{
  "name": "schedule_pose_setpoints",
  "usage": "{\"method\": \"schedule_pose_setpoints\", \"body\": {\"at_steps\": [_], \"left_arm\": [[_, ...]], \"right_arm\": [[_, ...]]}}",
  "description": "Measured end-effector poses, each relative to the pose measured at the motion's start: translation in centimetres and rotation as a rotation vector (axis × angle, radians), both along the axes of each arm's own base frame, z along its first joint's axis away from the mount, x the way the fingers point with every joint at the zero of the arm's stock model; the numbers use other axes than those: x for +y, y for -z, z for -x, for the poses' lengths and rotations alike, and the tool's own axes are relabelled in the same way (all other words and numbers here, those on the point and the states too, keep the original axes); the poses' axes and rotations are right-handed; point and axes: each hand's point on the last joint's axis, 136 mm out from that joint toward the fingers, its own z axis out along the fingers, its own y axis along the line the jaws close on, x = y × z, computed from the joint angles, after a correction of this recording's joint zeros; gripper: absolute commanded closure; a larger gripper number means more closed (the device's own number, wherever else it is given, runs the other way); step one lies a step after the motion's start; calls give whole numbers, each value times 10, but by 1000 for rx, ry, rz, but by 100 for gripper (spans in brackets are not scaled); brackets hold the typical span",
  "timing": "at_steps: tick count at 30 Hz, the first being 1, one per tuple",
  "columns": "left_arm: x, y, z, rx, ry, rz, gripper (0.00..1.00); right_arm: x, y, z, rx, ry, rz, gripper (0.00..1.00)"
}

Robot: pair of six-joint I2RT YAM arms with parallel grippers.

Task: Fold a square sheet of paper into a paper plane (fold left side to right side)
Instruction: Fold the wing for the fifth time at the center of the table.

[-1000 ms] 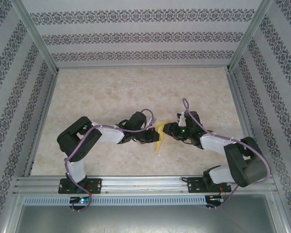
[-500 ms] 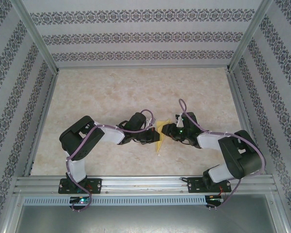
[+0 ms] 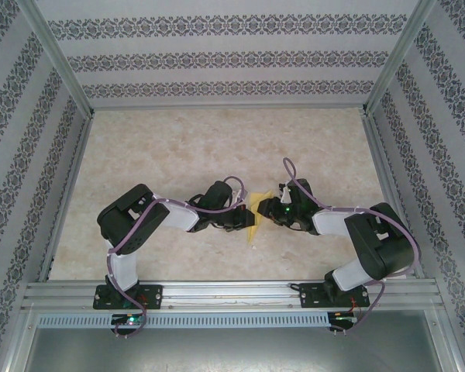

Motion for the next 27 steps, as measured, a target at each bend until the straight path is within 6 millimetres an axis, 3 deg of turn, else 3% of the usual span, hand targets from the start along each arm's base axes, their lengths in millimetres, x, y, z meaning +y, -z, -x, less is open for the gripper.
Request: {"method": "schedule_pose_setpoints", "body": {"at_steps": [7,14,23,27], "left_arm": [[9,4,0,5,-14,-11,76],[16,-14,-11,-48,-39,6,70],[19,-9,-16,-50,-37,-16,70],[17,-6,-19,-51,-32,-22,76]], "right_arm": [[0,2,0,21,3,9,64],[1,3,0,31,1,14,64],[0,4,0,35,3,21,64],[0,4,0,35,3,22,64]]}}
